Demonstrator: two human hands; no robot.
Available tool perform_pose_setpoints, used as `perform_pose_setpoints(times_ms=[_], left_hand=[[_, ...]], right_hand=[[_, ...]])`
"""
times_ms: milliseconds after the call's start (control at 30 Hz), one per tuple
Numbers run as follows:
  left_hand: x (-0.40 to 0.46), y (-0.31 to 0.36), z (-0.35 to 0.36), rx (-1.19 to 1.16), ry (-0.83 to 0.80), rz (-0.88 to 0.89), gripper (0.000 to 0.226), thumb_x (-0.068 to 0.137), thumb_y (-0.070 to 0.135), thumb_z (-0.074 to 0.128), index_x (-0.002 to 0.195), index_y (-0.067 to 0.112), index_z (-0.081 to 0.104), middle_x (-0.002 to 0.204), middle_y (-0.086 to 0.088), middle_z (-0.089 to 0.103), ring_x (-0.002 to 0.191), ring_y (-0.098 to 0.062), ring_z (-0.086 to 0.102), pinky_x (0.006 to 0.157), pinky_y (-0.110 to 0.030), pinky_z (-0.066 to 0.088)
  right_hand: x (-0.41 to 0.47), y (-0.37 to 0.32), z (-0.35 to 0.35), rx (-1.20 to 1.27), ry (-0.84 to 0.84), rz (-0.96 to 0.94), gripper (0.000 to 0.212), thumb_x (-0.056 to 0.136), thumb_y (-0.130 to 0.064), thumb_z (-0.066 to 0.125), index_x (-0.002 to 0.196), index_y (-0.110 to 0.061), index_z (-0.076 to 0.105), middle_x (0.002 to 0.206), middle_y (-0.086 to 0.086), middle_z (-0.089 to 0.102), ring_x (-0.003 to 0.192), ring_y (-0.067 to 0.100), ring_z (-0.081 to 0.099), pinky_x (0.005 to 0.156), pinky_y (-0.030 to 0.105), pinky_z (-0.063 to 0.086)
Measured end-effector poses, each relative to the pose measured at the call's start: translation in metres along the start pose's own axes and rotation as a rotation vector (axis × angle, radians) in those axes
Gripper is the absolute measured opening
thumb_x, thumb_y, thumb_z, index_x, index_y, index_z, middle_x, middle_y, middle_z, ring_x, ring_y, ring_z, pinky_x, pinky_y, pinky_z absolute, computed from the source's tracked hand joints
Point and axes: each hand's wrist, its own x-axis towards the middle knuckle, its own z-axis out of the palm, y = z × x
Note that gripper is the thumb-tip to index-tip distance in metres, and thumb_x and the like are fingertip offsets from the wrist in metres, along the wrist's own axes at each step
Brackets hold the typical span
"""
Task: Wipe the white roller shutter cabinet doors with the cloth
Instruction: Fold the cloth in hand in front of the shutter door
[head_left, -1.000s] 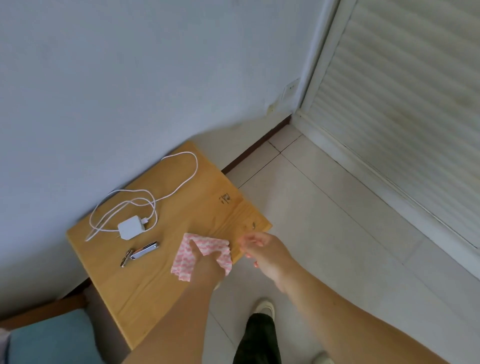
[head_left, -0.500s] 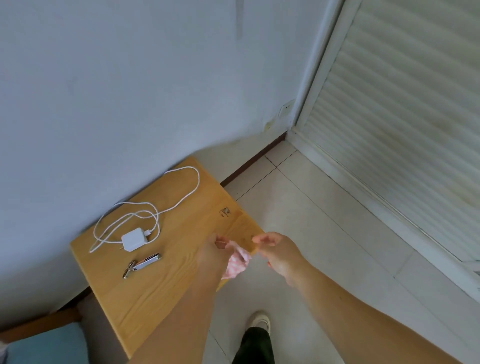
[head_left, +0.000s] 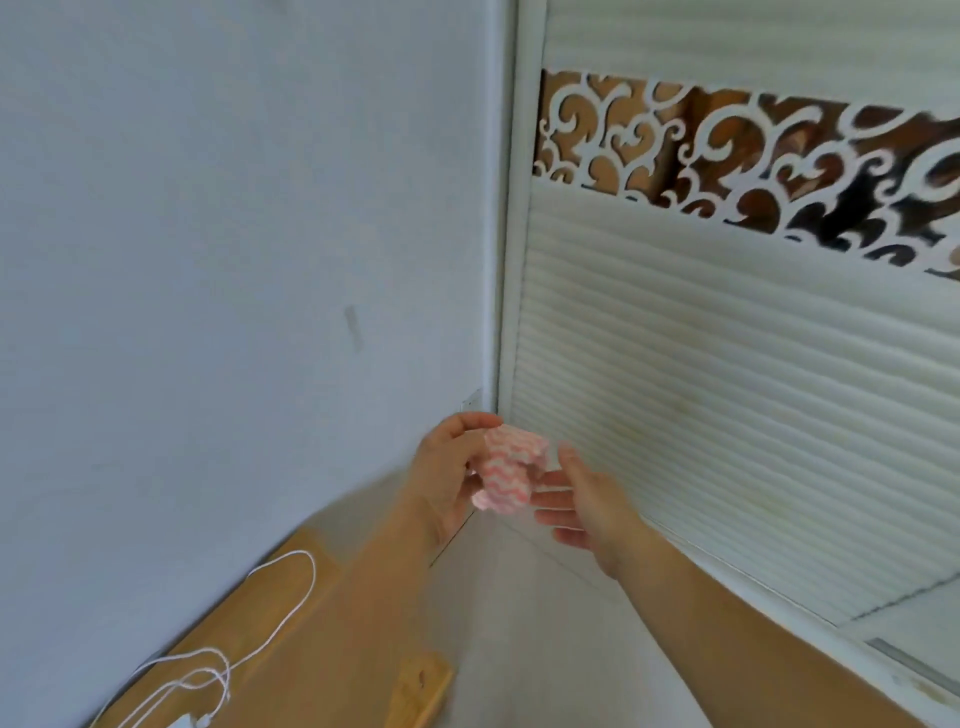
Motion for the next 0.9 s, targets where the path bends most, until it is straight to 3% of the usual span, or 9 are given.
perform_pose_setpoints(times_ms=[67,133,300,400,500,600,700,800,900], left_hand=[[0.007,0.020,0.030,0.071,-0.077,0.069,0.030,0.079,-0.009,0.044,0.088,0.010,0.065,0.085,-0.012,0.058,0.077,-0.024,0.054,0.070,-0.035,0.048],[0.013,0.039,0.061,0.205,-0.158,0.154,0.025,0.070,0.001,0.054,0.085,0.016,0.068,0.087,-0.013,0.055,0.081,-0.025,0.054,0.077,-0.039,0.050],[0.031,0.073,0.137,0.329,-0.284,0.279,0.020,0.074,0.015,0.067,0.094,0.016,0.068,0.075,0.001,0.061,0.079,-0.020,0.059,0.083,-0.040,0.052],[0.047,0.081,0.169,0.308,-0.223,0.303,0.021,0.085,0.009,0.062,0.104,0.019,0.063,0.063,0.003,0.053,0.077,-0.023,0.058,0.087,-0.043,0.051],[0.058,0.083,0.195,0.348,-0.203,0.239,0.045,0.082,0.018,0.069,0.122,0.021,0.051,0.075,-0.007,0.055,0.083,-0.024,0.062,0.081,-0.036,0.056],[0.065,0.086,0.220,0.207,-0.208,0.024,0.055,0.085,0.030,0.067,0.131,0.015,0.042,0.100,-0.011,0.066,0.091,-0.023,0.067,0.071,-0.034,0.058],[0.075,0.092,0.235,0.040,-0.198,-0.179,0.055,0.089,0.048,0.054,0.124,0.006,0.049,0.108,-0.016,0.062,0.098,-0.028,0.064,0.084,-0.046,0.054],[0.089,0.100,0.253,-0.095,-0.304,-0.180,0.053,0.086,0.057,0.052,0.120,0.017,0.055,0.118,-0.009,0.060,0.110,-0.026,0.056,0.094,-0.049,0.046],[0.099,0.112,0.271,-0.271,-0.294,-0.054,0.039,0.089,0.034,0.058,0.121,0.011,0.057,0.111,-0.011,0.065,0.104,-0.026,0.059,0.081,-0.041,0.053]], right_hand=[[0.003,-0.027,-0.025,0.159,-0.122,0.047,0.064,0.089,-0.067,0.037,0.104,-0.011,0.066,0.098,0.010,0.072,0.094,0.025,0.067,0.081,0.038,0.051],[0.007,-0.053,-0.051,0.287,-0.153,-0.017,0.062,0.086,-0.066,0.045,0.107,-0.011,0.066,0.101,0.010,0.072,0.096,0.026,0.068,0.082,0.039,0.053],[0.013,-0.113,-0.120,0.153,0.056,-0.372,0.013,0.087,-0.028,0.065,0.096,-0.019,0.068,0.090,-0.002,0.071,0.090,0.016,0.063,0.070,0.025,0.045],[0.012,-0.138,-0.155,0.199,0.095,-0.471,0.020,0.085,-0.012,0.068,0.104,-0.013,0.064,0.096,0.001,0.069,0.086,0.014,0.063,0.065,0.022,0.047],[0.016,-0.155,-0.184,0.181,0.151,-0.547,0.031,0.083,-0.005,0.068,0.112,-0.014,0.059,0.106,0.003,0.065,0.095,0.019,0.063,0.077,0.030,0.054],[0.019,-0.171,-0.207,0.077,0.180,-0.632,0.022,0.084,-0.006,0.066,0.104,-0.017,0.063,0.108,0.004,0.066,0.103,0.025,0.062,0.092,0.042,0.052],[0.014,-0.183,-0.221,0.064,0.066,-0.644,0.020,0.087,-0.008,0.063,0.097,-0.025,0.065,0.107,0.002,0.067,0.105,0.024,0.061,0.094,0.042,0.050],[0.008,-0.200,-0.240,0.091,-0.128,-0.614,0.018,0.090,-0.008,0.060,0.095,-0.024,0.065,0.103,0.006,0.068,0.099,0.024,0.062,0.085,0.039,0.051],[0.008,-0.215,-0.259,0.023,-0.069,-0.630,0.016,0.090,-0.009,0.060,0.092,-0.024,0.065,0.101,0.004,0.068,0.096,0.022,0.061,0.081,0.039,0.051]])
